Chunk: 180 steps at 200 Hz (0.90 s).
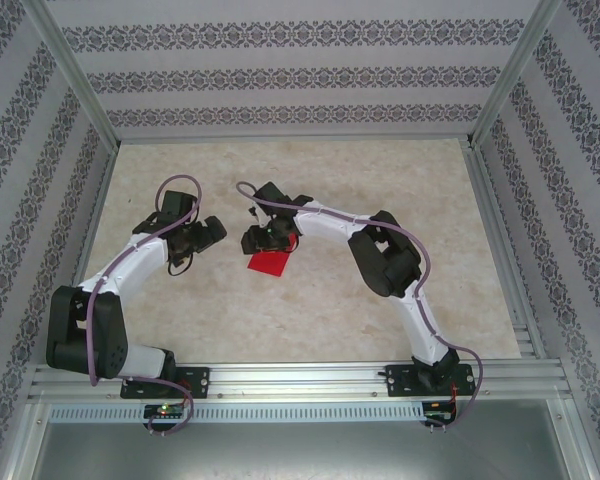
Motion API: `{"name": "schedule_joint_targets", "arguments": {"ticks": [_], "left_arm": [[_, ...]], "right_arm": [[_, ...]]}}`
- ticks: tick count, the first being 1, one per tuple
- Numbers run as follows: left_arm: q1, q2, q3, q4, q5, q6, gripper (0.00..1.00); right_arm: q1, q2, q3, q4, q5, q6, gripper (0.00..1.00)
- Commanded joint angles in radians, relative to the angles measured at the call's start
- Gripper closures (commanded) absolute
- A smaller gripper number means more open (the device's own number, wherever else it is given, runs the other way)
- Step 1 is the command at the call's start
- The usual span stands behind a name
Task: Fold a paper plane with a square sheet of paper (pick it up from the middle)
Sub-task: Rotate the paper at the center of the table.
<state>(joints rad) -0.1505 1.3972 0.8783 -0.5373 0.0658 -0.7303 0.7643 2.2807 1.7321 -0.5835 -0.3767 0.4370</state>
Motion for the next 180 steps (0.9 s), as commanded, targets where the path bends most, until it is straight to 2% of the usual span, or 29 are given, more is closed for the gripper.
{"name": "schedule_joint_targets", "arguments": {"ticks": [1, 18, 41, 62, 90, 112, 133, 152, 180], "left_arm": [[0.012, 0.006, 0.001, 0.056, 0.026, -0.009, 0.00], [0.011, 0.015, 0.000, 0.075, 0.054, -0.004, 0.02], [0.011, 0.026, -0.018, 0.140, 0.141, -0.006, 0.07], [0.009, 0.037, -0.033, 0.200, 0.201, -0.012, 0.15], [-0.014, 0.054, -0.035, 0.244, 0.259, -0.010, 0.31], [-0.072, 0.075, -0.028, 0.303, 0.318, -0.015, 0.40], [-0.147, 0.114, -0.016, 0.376, 0.385, -0.037, 0.48], [-0.234, 0.177, 0.026, 0.410, 0.418, -0.042, 0.55], [-0.333, 0.293, 0.100, 0.434, 0.431, -0.050, 0.69]], "right_arm": [[0.004, -0.034, -0.055, -0.167, -0.022, -0.223, 0.47], [-0.021, -0.095, -0.142, -0.207, -0.019, -0.318, 0.47], [-0.067, -0.184, -0.232, -0.210, -0.041, -0.359, 0.47], [-0.105, -0.293, -0.315, -0.139, -0.052, -0.295, 0.47], [-0.178, -0.484, -0.493, 0.040, -0.051, -0.087, 0.44], [-0.229, -0.593, -0.642, 0.159, -0.023, 0.069, 0.43], [-0.238, -0.645, -0.721, 0.189, 0.009, 0.123, 0.43], [-0.252, -0.657, -0.767, 0.215, 0.017, 0.162, 0.44], [-0.276, -0.627, -0.812, 0.282, -0.039, 0.205, 0.46]]}}
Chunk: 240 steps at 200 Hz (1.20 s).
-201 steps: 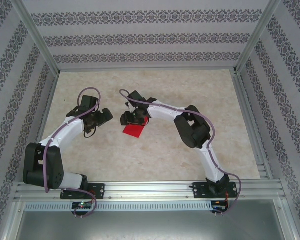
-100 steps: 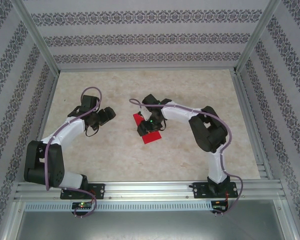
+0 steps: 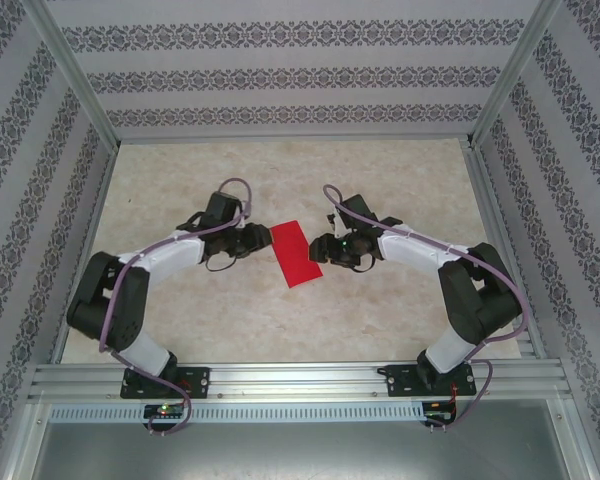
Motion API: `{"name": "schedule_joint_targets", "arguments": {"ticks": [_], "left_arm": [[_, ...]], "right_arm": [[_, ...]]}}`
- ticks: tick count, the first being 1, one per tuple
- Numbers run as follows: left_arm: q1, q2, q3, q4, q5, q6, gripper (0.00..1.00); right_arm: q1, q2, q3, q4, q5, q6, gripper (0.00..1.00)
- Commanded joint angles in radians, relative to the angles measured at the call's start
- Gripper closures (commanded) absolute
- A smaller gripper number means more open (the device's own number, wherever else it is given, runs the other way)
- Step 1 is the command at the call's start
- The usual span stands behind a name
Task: Fold a paper plane with a square sheet of paper (pick it up from the middle)
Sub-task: Rotate the paper at the center of the table, then third fold the triangle at the center of the table.
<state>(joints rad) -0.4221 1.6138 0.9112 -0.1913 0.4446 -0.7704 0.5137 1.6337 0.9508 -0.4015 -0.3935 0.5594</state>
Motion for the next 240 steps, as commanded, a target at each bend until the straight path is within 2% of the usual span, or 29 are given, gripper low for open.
{"name": "schedule_joint_targets", "arguments": {"ticks": [1, 42, 72, 193, 221, 240], "left_arm": [[-0.063, 0.082, 0.070, 0.089, 0.052, -0.010, 0.69], [-0.102, 0.220, 0.131, 0.085, 0.055, -0.023, 0.80], [-0.113, 0.276, 0.170, 0.019, 0.006, -0.008, 0.84], [-0.112, 0.312, 0.143, -0.020, -0.069, -0.004, 0.89], [-0.113, 0.312, 0.143, -0.022, -0.069, -0.007, 0.89], [-0.113, 0.306, 0.142, -0.021, -0.065, -0.005, 0.89]], "right_arm": [[-0.026, 0.022, -0.031, 0.101, -0.023, 0.083, 0.46], [-0.029, 0.054, -0.037, 0.126, -0.054, 0.084, 0.49], [-0.033, 0.078, -0.036, 0.115, -0.057, 0.076, 0.49], [0.008, 0.142, -0.014, 0.049, -0.151, 0.011, 0.51], [0.007, 0.129, -0.028, 0.092, -0.193, 0.033, 0.54], [0.002, 0.107, -0.040, 0.122, -0.195, 0.060, 0.60]]}}
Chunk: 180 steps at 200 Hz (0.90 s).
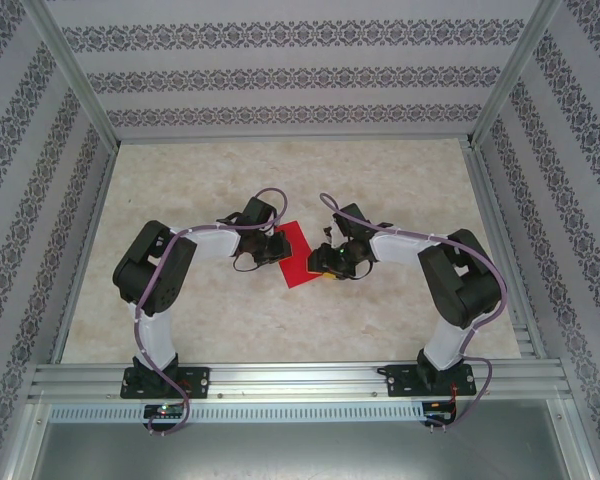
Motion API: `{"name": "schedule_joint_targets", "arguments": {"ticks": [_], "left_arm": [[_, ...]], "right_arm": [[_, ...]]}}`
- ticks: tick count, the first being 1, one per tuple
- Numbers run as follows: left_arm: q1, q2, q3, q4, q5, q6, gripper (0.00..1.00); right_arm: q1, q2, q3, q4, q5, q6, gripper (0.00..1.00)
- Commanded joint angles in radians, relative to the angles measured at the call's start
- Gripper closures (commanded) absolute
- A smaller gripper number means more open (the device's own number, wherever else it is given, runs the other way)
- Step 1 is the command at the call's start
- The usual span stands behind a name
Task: Fold a paper plane with a square sheet of paper (pick it up from the middle)
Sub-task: Third fold the triangle at the center of the table.
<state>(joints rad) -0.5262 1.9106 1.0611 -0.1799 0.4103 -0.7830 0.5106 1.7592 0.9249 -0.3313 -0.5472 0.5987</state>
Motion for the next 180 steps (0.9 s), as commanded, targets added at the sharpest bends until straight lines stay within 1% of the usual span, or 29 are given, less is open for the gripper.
{"name": "schedule_joint_targets", "arguments": {"ticks": [1, 11, 30, 56, 79, 99, 122, 159, 180], "left_arm": [[-0.008, 0.010, -0.008, -0.033, -0.031, 0.008, 0.89], [-0.008, 0.005, -0.007, -0.031, -0.027, 0.011, 0.89], [-0.008, -0.009, 0.006, -0.039, -0.022, 0.022, 0.89], [-0.008, -0.033, 0.042, -0.054, -0.015, 0.052, 0.87], [-0.002, -0.059, 0.081, -0.093, -0.044, 0.086, 0.84], [0.016, -0.074, 0.088, -0.107, -0.079, 0.096, 0.83], [0.028, -0.048, 0.079, -0.095, -0.079, 0.091, 0.84], [0.031, 0.006, 0.075, -0.125, -0.118, 0.101, 0.88], [0.032, 0.028, 0.079, -0.132, -0.119, 0.106, 0.89]], "right_arm": [[0.005, -0.020, -0.014, 0.052, -0.041, 0.023, 0.60], [0.003, -0.035, -0.020, 0.060, -0.031, 0.038, 0.65], [-0.004, -0.068, -0.032, 0.067, -0.008, 0.064, 0.72], [-0.010, -0.099, -0.038, 0.067, 0.019, 0.086, 0.86], [-0.012, -0.099, -0.041, 0.062, 0.029, 0.115, 0.95], [-0.013, -0.098, -0.048, 0.059, 0.032, 0.140, 0.98], [-0.012, -0.099, -0.056, 0.064, 0.030, 0.159, 0.99], [-0.011, -0.099, -0.045, 0.070, 0.018, 0.164, 1.00], [0.001, -0.084, -0.032, 0.091, -0.003, 0.168, 1.00]]}}
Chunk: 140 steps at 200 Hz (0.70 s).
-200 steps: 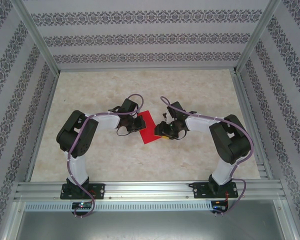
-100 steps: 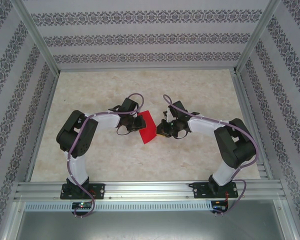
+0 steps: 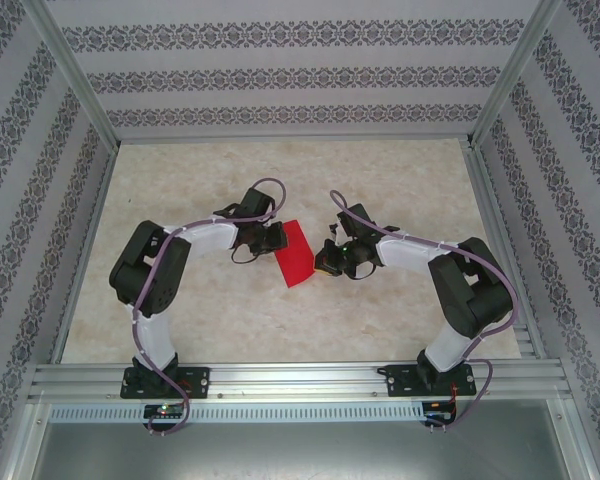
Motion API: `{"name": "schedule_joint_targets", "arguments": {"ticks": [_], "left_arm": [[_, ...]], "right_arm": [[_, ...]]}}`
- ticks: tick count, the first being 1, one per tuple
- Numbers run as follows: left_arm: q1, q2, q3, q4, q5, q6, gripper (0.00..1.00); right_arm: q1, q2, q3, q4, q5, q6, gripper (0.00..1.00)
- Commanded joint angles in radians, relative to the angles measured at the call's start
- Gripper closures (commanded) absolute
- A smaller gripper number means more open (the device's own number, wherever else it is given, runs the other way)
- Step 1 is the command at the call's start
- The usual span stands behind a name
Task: Fold a paper plane with a square sheet of paper (pick it up from the middle)
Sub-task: Third fold the triangle at the center of the table.
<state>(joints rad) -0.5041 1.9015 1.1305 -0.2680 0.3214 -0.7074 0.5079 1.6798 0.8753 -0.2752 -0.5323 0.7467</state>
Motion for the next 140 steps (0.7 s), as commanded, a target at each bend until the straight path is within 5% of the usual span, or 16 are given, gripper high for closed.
{"name": "schedule_joint_targets", "arguments": {"ticks": [1, 140], "left_arm": [[0.009, 0.039, 0.011, -0.044, -0.031, 0.032, 0.89], [0.010, 0.009, 0.061, -0.085, -0.022, 0.064, 0.89]], "right_arm": [[0.003, -0.004, 0.018, 0.036, -0.018, 0.020, 1.00], [0.078, 0.213, 0.236, 0.172, -0.055, 0.017, 1.00]]}}
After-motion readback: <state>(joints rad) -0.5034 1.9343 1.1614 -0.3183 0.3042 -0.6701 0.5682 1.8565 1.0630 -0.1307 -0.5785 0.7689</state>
